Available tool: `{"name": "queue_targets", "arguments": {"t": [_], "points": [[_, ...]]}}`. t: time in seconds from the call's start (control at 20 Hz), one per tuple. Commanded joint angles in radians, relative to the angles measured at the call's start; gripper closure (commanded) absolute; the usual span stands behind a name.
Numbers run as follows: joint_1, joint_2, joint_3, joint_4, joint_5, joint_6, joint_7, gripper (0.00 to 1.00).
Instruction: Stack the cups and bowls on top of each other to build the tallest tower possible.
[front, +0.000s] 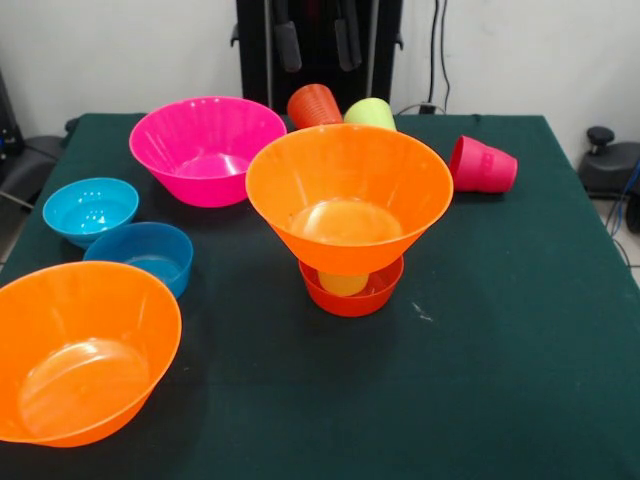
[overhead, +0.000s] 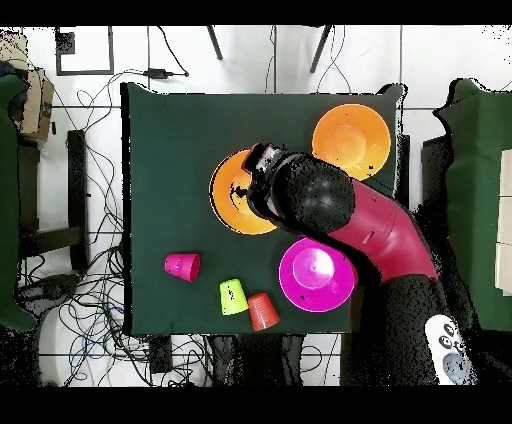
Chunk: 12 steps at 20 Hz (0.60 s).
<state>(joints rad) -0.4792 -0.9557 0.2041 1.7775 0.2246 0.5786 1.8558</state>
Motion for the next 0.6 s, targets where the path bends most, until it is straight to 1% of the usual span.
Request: {"name": "queue_targets", "arguments": {"t": [0.05, 0.2, 0.4, 0.5, 0.6], "points": [[0.026, 0.077, 0.043, 0.1, 0.023, -0.057, 0.135, 0.0], [0.034, 0.076, 0.04, 0.109, 0.025, -0.063, 0.139, 0.0], [0.037, 0.073, 0.05, 0.141, 0.029, -0.096, 0.141, 0.0], [0.041, 0.062, 0.049, 0.158, 0.028, -0.105, 0.141, 0.0], [0.044, 0.043, 0.039, 0.166, 0.021, -0.092, 0.136, 0.0]]}}
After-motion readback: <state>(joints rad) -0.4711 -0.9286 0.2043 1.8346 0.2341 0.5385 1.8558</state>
